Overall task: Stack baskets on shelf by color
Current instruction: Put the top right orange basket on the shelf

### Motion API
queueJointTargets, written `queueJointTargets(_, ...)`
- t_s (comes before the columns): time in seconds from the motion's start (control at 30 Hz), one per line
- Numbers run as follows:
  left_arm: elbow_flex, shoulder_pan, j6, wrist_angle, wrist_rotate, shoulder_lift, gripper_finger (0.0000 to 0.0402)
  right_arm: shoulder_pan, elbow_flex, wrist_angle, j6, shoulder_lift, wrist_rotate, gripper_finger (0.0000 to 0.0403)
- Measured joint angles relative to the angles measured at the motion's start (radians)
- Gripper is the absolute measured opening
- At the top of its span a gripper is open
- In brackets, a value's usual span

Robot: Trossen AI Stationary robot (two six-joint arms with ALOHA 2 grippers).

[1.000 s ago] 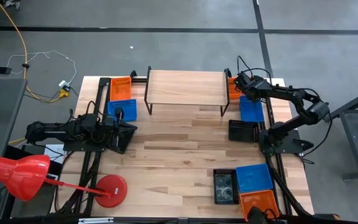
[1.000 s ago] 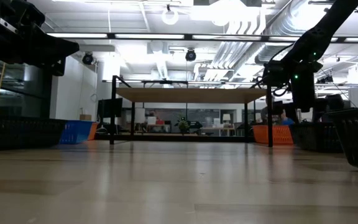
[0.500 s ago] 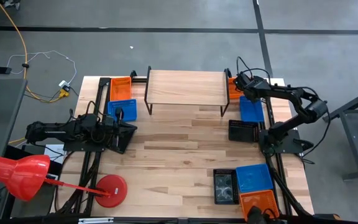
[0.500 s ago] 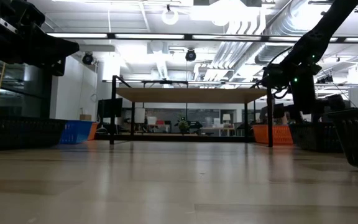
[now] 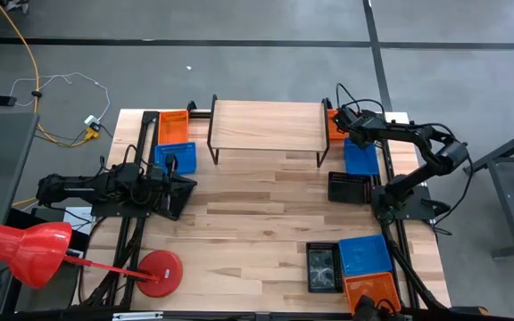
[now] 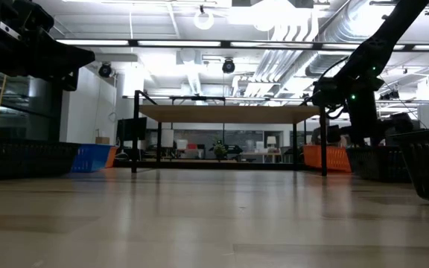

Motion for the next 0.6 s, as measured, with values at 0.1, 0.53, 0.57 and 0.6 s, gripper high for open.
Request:
queueJointTargets(0.1, 0.000, 0.000, 0.000, 0.000, 0.000, 0.000, 0.0001, 0.008, 0.000, -0.003, -0.002, 0.000, 0.016, 0.0014)
queueJointTargets(0.53, 0.000, 0.000, 0.000, 0.000, 0.000, 0.000, 0.0001, 0.049, 0.000, -0.057, -0.015, -0.124, 0.089, 0.0002)
queueJointTargets(0.57, 0.000, 0.000, 0.000, 0.000, 0.000, 0.000, 0.0001, 0.051, 0.000, -0.069, -0.015, -0.139, 0.095, 0.0002)
queueJointTargets(0.6, 0.000, 0.000, 0.000, 0.000, 0.000, 0.000, 0.0001, 0.053, 0.000, -0.080, -0.017, -0.152, 0.098, 0.0002)
